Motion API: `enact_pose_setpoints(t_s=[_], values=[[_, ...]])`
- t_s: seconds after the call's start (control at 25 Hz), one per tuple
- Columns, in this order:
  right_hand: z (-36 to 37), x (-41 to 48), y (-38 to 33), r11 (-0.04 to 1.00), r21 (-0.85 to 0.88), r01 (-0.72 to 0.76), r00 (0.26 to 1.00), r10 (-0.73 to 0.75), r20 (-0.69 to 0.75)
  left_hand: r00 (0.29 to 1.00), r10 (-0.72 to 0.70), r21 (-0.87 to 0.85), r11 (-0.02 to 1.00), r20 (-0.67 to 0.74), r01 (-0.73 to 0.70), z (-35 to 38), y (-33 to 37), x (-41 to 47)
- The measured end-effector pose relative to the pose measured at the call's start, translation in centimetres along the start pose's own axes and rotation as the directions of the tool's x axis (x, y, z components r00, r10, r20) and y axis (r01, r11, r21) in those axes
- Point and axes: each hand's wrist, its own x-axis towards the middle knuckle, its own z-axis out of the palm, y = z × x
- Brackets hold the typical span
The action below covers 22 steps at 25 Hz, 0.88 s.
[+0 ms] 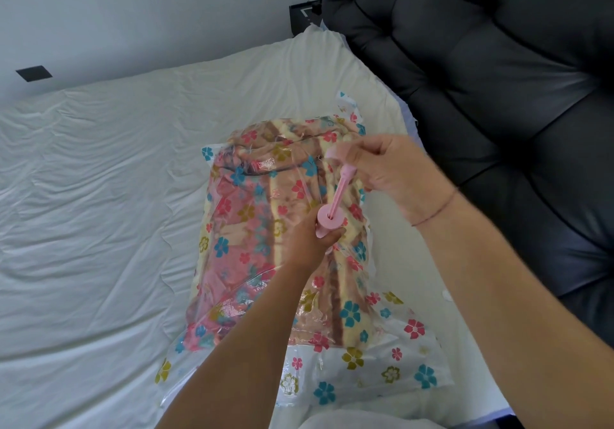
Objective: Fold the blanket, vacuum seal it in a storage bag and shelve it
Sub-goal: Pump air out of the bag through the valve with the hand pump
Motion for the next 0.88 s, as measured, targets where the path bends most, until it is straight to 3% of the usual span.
enact_pose_setpoints(t_s=[0.12,0.2,0.36,0.44,0.56,0.64,0.88], values=[[2.5,0.3,5.3,0.955,-0.199,-0.221,0.974,0.225,-0.003,1.000,0.027,0.014,1.000,0.002,-0.027,0.3,-0.1,-0.1],[2.9,0.4,5.6,0.941,-0.219,-0.257,0.965,0.263,-0.004,0.999,0.041,0.016,0.999,0.000,-0.041,0.3,0.0,-0.2],[-0.2,0.8,-1.3,0.999,-0.053,-0.002,0.999,0.004,0.043,1.000,0.022,0.003,1.000,-0.004,-0.022,-0.4,-0.2,0.3],[-0.6,1.4,-1.3,0.999,-0.017,0.051,0.997,-0.050,0.052,1.000,0.017,0.007,1.000,-0.007,-0.017,-0.4,-0.2,0.4],[2.0,0.9,4.2,0.961,-0.227,-0.157,0.986,0.165,0.017,0.999,0.039,0.007,0.999,-0.006,-0.039,0.1,-0.3,0.2],[3.2,0.6,6.5,0.932,-0.230,-0.281,0.955,0.294,0.025,0.998,0.068,0.024,0.997,-0.006,-0.068,0.1,-0.5,0.1],[0.1,1.3,-2.7,0.996,-0.070,0.050,0.999,-0.048,0.024,1.000,0.007,-0.001,1.000,-0.005,-0.007,-0.4,-0.2,0.6]])
